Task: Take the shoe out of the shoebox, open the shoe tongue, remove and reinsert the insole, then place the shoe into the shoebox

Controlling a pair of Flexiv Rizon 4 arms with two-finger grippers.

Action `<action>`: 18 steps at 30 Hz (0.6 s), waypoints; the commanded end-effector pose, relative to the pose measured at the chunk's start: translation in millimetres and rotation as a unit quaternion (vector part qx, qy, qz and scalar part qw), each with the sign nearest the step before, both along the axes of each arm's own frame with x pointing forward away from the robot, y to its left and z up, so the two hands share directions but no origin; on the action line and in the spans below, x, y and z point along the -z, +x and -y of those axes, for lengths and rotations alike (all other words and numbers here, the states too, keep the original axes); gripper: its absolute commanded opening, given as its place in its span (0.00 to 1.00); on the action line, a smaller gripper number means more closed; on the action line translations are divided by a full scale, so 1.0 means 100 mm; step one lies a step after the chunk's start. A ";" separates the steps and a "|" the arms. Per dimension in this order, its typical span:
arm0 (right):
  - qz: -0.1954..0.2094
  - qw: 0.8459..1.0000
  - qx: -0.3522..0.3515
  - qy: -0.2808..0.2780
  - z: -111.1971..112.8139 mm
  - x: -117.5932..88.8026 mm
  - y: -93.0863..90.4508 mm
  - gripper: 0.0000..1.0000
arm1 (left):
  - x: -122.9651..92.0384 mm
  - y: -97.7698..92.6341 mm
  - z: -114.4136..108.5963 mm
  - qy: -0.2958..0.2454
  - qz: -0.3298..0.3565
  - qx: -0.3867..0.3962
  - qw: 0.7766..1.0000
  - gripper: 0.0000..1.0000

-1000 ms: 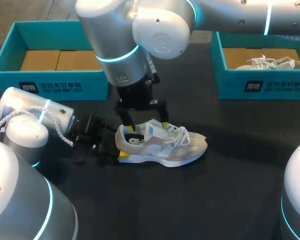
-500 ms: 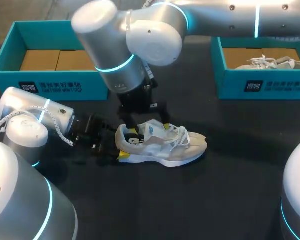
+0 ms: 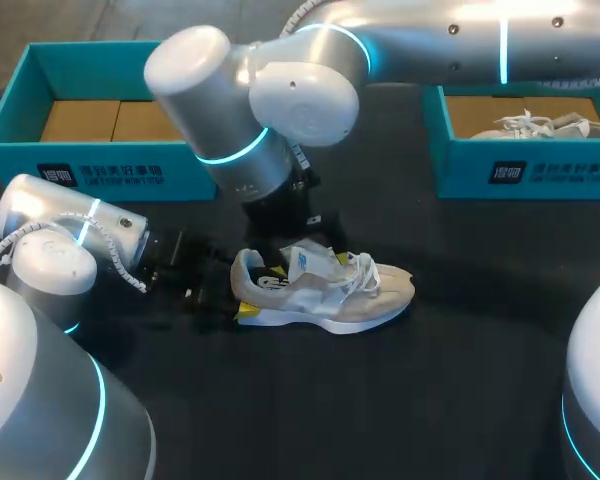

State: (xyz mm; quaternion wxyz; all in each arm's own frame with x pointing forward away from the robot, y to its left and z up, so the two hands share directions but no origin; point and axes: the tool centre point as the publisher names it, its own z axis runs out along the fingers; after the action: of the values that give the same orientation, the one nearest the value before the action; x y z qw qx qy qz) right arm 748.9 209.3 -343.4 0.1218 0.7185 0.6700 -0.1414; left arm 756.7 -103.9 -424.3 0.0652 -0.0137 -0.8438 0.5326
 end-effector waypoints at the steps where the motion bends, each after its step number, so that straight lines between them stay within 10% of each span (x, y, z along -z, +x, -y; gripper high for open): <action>1: -0.003 1.000 -0.002 -0.006 -0.06 0.07 0.02 1.00 | 0.02 0.01 0.01 0.001 0.000 0.000 1.000 0.00; 18: -0.018 0.998 0.001 -0.055 0.11 0.19 -0.01 1.00 | 0.02 0.01 0.01 0.001 0.000 0.000 1.000 0.00</action>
State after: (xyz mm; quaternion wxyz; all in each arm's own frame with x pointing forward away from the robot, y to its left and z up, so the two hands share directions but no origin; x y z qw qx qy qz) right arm 748.3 196.2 -364.6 0.1453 0.7089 0.6637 -0.1892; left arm 756.7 -103.9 -424.3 0.0653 -0.0137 -0.8438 0.5325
